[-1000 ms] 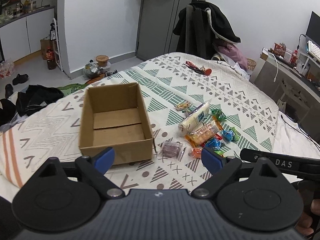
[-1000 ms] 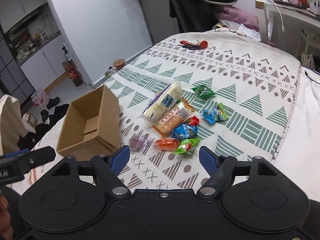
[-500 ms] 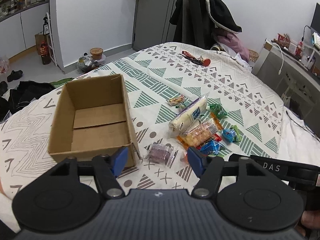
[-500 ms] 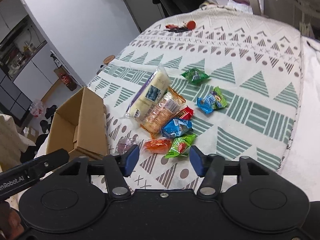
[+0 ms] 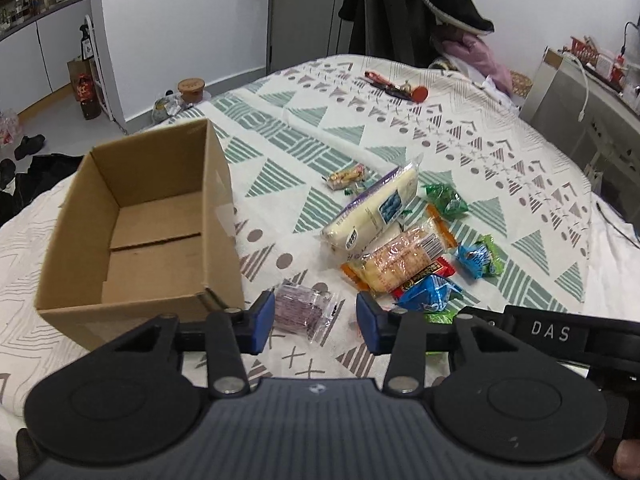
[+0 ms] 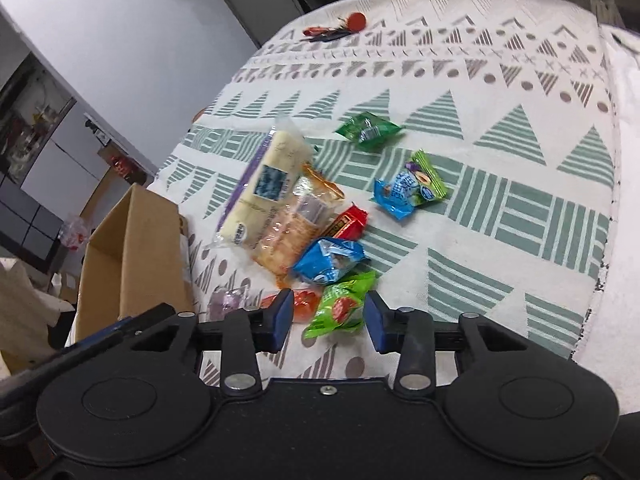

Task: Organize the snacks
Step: 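Grasp the purple candy pack with the left tool while the right tool grasps the green candy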

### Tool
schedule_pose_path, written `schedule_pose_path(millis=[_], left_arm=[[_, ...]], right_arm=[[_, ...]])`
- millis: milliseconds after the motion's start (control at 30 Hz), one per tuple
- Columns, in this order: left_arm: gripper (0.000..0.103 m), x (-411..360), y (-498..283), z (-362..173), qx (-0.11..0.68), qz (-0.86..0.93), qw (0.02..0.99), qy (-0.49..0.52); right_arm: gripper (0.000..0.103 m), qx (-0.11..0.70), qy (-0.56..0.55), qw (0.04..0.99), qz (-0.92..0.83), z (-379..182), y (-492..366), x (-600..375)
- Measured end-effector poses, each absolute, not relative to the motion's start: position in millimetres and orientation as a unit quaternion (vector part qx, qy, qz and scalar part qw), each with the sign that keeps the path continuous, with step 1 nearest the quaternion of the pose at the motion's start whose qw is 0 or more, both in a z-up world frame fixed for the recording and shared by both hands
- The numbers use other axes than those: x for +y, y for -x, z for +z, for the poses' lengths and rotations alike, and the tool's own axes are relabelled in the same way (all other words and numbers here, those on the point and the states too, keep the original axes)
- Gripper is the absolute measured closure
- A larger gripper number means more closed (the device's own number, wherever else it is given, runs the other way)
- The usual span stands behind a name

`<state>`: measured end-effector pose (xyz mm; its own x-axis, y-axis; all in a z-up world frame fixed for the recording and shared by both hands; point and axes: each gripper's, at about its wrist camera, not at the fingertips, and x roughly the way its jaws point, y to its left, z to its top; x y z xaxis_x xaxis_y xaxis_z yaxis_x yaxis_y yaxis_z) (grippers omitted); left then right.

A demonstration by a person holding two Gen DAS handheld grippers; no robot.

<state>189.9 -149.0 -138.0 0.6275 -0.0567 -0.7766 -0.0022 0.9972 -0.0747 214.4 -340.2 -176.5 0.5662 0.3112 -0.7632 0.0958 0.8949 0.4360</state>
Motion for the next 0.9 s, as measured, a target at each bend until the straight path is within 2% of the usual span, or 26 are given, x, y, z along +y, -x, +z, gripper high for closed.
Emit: schedule_pose_path(millis=[633,900], left_arm=[[0.058,-176,-237,-200,0.458,0.069,0.886,-0.008],[0.047,-175,-247,-219,0.478,0.082,0.874,-0.022]], right_arm=[[0.063,0.513,-0.251,0.817,0.083,-221,-248,-346],[0.063,0.524,-0.234,0.814,0.087,-228,-251,-342]])
